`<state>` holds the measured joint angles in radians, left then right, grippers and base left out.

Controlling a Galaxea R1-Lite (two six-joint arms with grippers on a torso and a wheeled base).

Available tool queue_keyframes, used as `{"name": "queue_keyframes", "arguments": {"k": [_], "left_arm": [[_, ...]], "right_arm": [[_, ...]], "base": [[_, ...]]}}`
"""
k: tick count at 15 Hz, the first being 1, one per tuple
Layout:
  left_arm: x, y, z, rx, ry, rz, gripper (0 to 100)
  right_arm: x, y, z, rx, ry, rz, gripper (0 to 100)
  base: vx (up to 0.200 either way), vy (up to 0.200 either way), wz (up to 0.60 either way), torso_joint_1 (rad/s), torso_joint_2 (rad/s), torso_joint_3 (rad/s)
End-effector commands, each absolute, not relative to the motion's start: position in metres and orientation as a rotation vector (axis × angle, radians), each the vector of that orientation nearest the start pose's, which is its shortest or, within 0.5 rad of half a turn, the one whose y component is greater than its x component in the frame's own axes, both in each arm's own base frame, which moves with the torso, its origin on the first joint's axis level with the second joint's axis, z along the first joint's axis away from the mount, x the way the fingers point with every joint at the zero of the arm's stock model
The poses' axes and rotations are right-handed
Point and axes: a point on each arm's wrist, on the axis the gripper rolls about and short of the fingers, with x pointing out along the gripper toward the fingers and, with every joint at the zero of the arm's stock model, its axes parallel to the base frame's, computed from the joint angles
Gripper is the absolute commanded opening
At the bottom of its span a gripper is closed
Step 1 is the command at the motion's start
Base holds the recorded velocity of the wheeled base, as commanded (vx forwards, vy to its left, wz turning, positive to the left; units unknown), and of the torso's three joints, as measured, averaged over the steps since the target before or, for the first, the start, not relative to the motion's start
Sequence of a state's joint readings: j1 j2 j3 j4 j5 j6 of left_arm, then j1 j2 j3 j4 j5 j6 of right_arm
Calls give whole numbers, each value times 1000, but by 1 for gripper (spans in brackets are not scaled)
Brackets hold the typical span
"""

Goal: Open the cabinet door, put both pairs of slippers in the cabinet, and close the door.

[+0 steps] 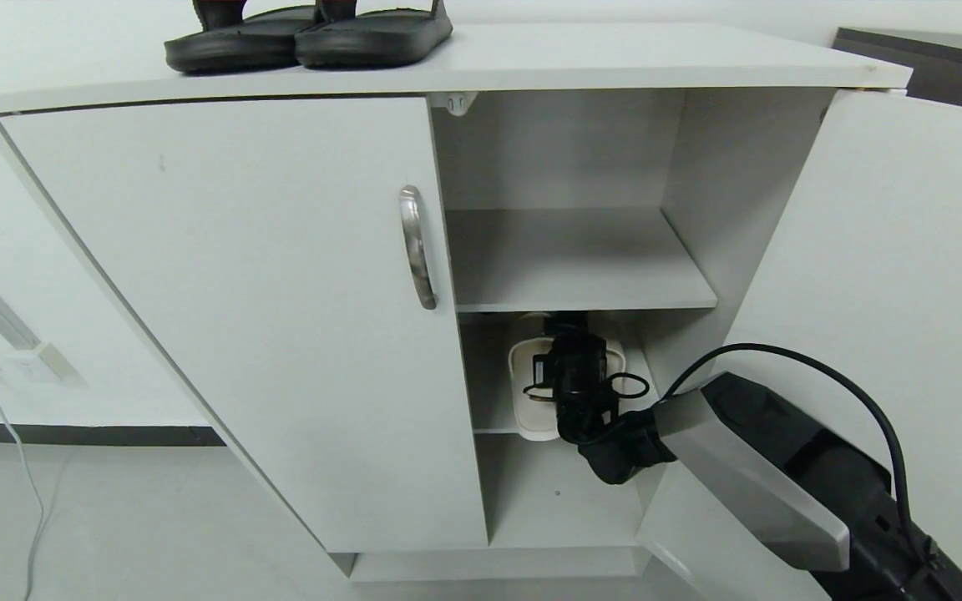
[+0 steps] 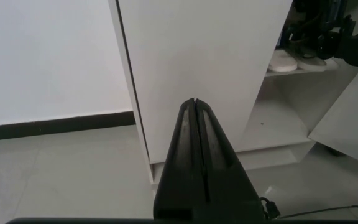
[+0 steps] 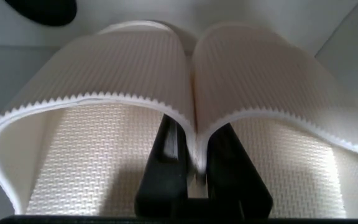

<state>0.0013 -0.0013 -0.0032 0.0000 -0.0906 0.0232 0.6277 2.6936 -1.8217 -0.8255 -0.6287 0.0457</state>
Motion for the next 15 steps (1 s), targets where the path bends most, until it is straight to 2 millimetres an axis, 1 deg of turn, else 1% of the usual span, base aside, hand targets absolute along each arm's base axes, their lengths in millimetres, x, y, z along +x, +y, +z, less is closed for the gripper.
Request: {"name": "queue_keyframes", "arguments": {"k": [1,2,5,6,8,9,11,12,14,15], "left_arm": [[-23,-2,76,23,-4,-89,0],[-23,-2,76,23,-4,-90,0],[-23,-2,76,23,-4,-89,0],[-23,-2,76,23,-4,-89,0],[-23,-2,76,23,-4,-89,0],[-23,-2,76,23,-4,-89,0],[-23,-2,76,23,-4,-89,0],[-23,-2,76,23,-4,-89,0],[-23,-2,76,23,-4,-89,0],[-23,-2,76,23,-4,-89,0]], "right_arm": [[444,306,39,20,36,-2,0],[444,306,39,19,37,-2,100],[440,304,31,0,63,-3,100],[436,303,30,-9,73,1,100],[427,301,34,-14,78,8,100],[421,300,40,-12,74,12,100],[401,298,54,-8,68,34,100],[388,297,61,-7,66,49,100],[362,293,72,-4,60,75,100],[352,292,76,1,54,86,100]], "base": [[0,0,0,0,0,0],[0,0,0,0,0,0],[0,0,0,0,0,0],[0,0,0,0,0,0],[0,0,0,0,0,0],[0,0,0,0,0,0],[0,0,0,0,0,0],[0,0,0,0,0,0],[0,0,0,0,0,0],[0,0,0,0,0,0]]}}
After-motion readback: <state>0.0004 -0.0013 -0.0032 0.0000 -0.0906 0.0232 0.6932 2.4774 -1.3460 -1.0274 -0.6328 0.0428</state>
